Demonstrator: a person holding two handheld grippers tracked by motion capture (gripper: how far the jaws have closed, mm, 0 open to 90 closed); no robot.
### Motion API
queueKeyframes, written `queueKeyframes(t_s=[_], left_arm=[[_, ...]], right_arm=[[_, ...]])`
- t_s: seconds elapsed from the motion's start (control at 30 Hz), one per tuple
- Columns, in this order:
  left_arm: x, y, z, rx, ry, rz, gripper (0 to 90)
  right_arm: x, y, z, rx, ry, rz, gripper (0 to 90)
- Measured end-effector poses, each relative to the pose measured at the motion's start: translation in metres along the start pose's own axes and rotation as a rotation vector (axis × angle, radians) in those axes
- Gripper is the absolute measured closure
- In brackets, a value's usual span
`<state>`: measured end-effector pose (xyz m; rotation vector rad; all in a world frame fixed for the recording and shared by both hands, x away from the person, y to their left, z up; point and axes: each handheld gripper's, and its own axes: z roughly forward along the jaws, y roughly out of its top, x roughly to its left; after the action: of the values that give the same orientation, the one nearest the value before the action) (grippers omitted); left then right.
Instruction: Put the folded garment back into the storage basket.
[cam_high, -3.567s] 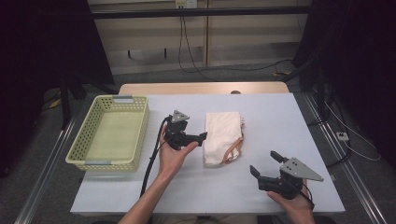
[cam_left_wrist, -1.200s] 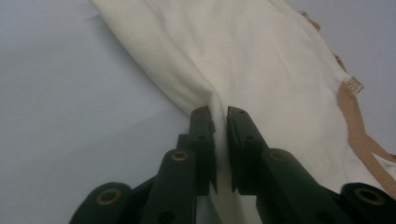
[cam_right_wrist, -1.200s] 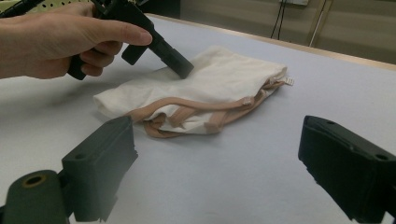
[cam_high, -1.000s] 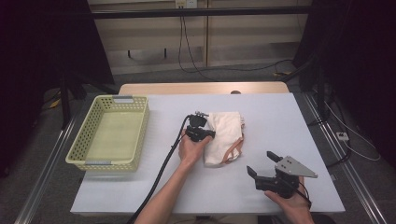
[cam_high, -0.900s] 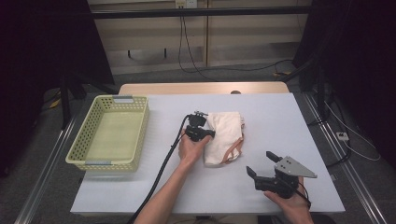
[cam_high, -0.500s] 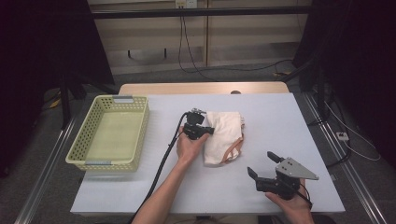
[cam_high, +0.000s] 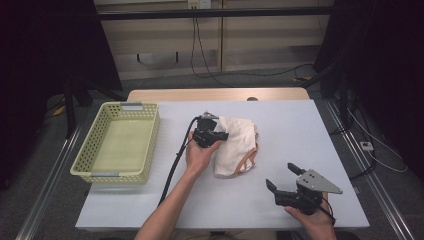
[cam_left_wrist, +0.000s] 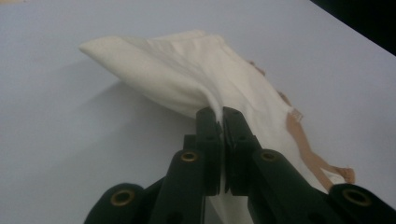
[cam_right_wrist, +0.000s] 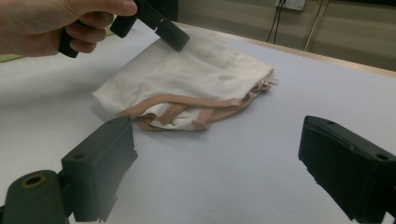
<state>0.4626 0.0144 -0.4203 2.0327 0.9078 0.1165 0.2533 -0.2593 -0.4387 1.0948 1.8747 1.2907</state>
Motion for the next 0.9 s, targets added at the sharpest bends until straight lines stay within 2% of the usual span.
queueKeyframes(t_s=[0.1, 0.13, 0.4, 0.53, 0.67, 0.9], left_arm=[[-0.002, 0.002, -0.004, -0.010, -0.001, 0.017, 86.8], [-0.002, 0.004, -0.008, -0.028, -0.001, 0.022, 86.8], [-0.004, 0.010, -0.020, -0.047, 0.004, 0.061, 86.9], [-0.009, 0.015, -0.029, -0.062, 0.007, 0.094, 86.9], [-0.010, 0.018, -0.035, -0.077, 0.005, 0.101, 86.9], [-0.006, 0.021, -0.052, -0.101, 0.033, 0.128, 86.9]], right_arm=[[0.000, 0.000, 0.000, -0.002, 0.001, -0.001, 10.9], [0.000, 0.000, 0.000, -0.004, 0.000, -0.002, 10.8], [0.000, 0.000, 0.001, -0.003, 0.001, -0.003, 10.4], [0.000, 0.000, 0.001, -0.003, 0.000, -0.001, 10.3], [0.000, 0.000, 0.001, -0.002, -0.001, 0.000, 10.4], [0.000, 0.000, 0.001, -0.001, 0.002, 0.000, 10.4]])
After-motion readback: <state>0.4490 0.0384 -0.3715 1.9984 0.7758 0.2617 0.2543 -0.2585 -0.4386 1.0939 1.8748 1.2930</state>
